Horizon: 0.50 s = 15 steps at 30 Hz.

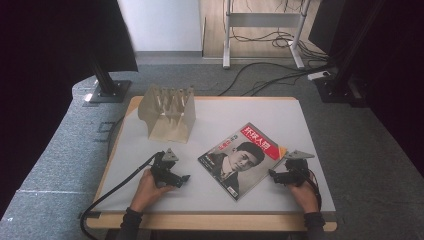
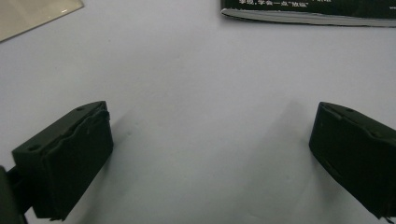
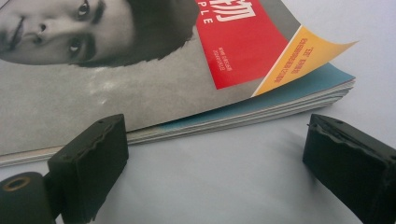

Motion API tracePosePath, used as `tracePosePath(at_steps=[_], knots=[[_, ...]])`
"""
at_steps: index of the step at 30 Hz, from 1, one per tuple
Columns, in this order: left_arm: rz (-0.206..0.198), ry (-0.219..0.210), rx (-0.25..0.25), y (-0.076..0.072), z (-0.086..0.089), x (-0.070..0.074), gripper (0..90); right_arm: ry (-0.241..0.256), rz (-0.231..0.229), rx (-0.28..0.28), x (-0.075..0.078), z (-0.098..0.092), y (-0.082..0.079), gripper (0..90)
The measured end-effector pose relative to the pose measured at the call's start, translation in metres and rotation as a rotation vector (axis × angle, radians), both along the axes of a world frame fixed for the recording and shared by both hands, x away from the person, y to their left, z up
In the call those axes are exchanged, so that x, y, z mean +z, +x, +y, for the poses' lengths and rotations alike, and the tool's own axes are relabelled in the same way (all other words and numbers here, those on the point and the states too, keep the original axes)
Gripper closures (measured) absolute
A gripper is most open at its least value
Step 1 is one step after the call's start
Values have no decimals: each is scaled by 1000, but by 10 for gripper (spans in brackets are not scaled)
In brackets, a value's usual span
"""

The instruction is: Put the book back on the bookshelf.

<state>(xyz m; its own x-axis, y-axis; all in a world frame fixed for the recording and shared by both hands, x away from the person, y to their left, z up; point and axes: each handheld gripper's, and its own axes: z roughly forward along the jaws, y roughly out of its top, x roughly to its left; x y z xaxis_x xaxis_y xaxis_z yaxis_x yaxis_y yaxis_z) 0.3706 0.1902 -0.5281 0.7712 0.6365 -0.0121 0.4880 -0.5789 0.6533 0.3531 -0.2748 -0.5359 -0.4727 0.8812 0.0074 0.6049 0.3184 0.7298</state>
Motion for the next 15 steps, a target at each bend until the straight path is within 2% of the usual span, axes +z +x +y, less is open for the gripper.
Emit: tracePosePath(at_steps=[15], knots=[[2,-2,5,0,0,0,0,4,6,2,0,0,0,52]])
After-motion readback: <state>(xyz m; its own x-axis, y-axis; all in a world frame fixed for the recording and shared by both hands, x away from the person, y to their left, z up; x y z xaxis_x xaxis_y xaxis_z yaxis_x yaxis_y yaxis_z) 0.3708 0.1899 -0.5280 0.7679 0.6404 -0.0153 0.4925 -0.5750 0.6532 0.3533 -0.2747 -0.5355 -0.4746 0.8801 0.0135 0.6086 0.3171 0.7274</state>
